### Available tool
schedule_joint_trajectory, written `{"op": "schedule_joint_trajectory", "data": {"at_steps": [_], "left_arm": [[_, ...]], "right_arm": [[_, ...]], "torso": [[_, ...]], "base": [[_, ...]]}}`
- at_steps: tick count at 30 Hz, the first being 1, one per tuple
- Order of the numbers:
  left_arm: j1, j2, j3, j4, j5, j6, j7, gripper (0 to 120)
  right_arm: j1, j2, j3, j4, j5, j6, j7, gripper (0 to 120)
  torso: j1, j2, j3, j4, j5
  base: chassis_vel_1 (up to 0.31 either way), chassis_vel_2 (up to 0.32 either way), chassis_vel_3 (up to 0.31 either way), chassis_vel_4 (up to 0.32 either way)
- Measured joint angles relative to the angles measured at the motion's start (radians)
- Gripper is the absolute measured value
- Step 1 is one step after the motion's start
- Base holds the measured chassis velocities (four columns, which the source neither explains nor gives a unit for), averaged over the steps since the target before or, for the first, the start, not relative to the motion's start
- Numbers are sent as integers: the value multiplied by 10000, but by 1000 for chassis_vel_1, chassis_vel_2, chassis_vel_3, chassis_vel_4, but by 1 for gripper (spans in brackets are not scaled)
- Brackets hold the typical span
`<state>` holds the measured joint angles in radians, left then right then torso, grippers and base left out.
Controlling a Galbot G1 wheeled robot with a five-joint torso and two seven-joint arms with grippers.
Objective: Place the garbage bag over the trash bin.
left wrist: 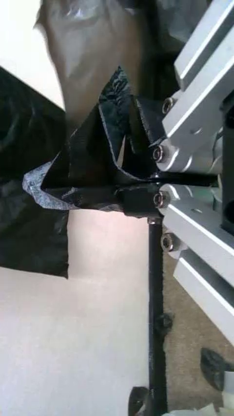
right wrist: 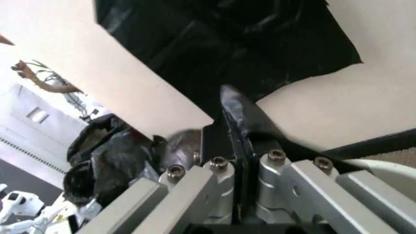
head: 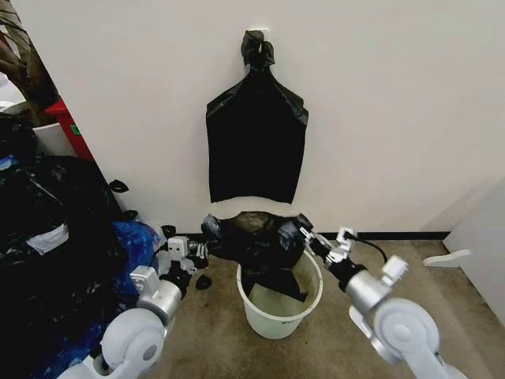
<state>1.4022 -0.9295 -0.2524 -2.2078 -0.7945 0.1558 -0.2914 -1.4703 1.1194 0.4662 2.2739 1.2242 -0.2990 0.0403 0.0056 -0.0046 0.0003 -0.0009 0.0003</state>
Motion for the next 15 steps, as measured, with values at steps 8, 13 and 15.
{"op": "schedule_joint_trajectory", "data": {"at_steps": [8,13,15], "left_arm": [[1301,9,-229,-709,617,-3,-219,0],[2390,-66,-199,-824,1272,-267,-209,0],[2508,-65,-176,-825,1342,-301,-207,0]], "right_arm": [[-1298,-246,682,1154,310,-396,616,0],[-2481,-215,839,1091,-165,-544,839,0],[-2720,-197,869,1053,-344,-544,755,0]], "torso": [[-1,0,-1,4,-1],[-1,1,-1,3,0],[-1,1,-1,1,0]], "base": [[0,0,0,0],[0,0,0,0],[0,0,0,0]]}}
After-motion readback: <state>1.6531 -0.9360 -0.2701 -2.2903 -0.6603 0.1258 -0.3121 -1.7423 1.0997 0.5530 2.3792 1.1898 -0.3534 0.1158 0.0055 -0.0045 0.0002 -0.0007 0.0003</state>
